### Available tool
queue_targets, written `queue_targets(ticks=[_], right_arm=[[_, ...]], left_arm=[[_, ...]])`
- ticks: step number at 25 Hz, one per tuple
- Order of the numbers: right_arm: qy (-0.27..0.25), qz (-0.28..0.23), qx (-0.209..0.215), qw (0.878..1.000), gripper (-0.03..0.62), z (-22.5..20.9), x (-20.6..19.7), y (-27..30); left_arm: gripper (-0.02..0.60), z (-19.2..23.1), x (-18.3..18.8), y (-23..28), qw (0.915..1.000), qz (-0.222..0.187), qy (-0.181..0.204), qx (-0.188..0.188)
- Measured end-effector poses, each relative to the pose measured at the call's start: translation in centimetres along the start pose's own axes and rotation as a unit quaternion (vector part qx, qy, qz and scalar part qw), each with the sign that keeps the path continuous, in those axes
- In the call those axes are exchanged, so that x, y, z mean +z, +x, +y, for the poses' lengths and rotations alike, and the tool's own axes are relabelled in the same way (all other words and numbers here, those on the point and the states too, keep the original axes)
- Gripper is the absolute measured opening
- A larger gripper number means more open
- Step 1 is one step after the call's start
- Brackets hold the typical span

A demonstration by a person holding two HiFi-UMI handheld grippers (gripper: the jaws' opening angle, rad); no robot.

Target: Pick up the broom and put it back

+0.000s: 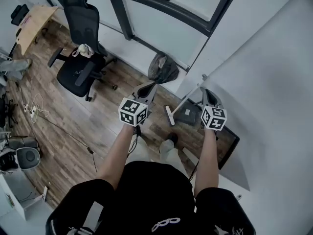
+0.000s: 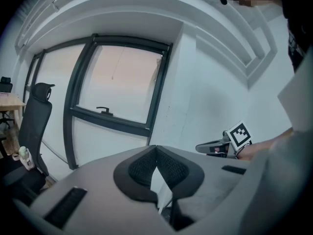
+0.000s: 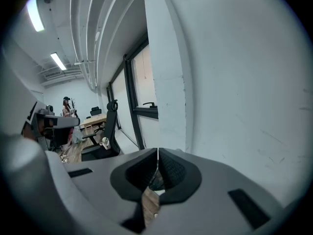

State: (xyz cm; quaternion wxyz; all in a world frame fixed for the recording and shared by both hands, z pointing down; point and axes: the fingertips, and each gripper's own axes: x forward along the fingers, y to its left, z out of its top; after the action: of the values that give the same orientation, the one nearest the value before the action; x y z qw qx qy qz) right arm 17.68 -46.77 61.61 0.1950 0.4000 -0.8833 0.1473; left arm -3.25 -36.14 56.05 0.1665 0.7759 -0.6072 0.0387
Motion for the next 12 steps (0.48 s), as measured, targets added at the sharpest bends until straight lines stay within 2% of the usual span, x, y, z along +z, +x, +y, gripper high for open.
queue_targets(ticks=[3, 8, 12], right_arm=[[-0.013, 0.010, -0.010, 1.000, 0.026, -0.6, -1.2, 1.0], [-0.019, 0.028, -0.012, 0.999, 0.026, -1.5, -3.5, 2.8], [-0.019, 0.038, -0.005, 0.999, 0.028, -2.5, -4.9, 4.4]], left_arm=[[0.021, -0.6, -0.4, 0.4, 0.9997, -0.012, 0.009, -0.017], [0.021, -1.4, -2.1, 2.1, 0.9990, 0.002, 0.013, -0.042], [0.021, -1.7, -3.2, 3.8, 0.9991, 0.007, 0.019, -0.036]])
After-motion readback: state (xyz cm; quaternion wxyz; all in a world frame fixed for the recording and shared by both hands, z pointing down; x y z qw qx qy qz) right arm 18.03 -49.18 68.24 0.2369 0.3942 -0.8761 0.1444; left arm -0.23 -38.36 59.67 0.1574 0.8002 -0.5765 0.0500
